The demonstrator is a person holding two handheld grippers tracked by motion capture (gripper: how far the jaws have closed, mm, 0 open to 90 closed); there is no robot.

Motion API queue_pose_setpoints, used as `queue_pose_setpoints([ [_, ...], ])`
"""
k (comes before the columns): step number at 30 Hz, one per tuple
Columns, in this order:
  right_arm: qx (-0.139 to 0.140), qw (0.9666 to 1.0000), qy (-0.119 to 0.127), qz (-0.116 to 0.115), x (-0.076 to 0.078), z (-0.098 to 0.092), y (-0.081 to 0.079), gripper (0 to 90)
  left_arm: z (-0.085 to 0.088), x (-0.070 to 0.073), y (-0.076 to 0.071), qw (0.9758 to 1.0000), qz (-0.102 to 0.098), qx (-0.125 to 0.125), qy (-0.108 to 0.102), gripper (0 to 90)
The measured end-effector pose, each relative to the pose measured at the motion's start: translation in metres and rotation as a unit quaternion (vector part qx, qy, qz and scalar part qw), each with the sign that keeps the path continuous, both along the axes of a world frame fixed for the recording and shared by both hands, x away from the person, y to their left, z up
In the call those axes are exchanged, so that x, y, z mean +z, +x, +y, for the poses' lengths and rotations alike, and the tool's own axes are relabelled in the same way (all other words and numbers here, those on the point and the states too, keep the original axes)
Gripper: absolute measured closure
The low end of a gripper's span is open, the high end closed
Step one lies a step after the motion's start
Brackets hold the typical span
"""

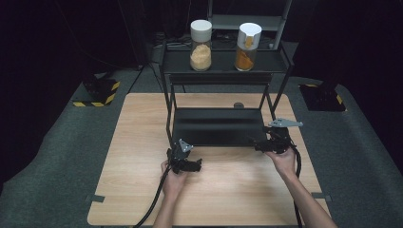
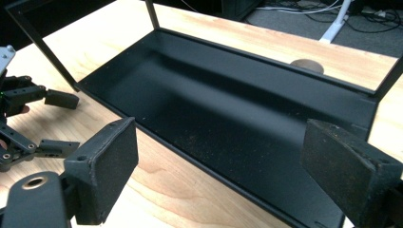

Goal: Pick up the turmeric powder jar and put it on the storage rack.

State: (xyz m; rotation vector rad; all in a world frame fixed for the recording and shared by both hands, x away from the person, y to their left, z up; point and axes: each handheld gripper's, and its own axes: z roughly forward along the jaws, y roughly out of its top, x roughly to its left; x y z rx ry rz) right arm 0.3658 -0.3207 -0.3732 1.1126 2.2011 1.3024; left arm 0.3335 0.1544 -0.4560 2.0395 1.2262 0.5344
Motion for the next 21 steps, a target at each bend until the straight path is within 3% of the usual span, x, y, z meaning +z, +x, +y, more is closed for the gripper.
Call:
queue_pose_setpoints([
  [21,0.003,0.9991,-0.030,0.030,-0.022,0.015,0.003,12.3,0.000,0.000,0.000,1.0000,0.000,0.000,0.000,6.3],
])
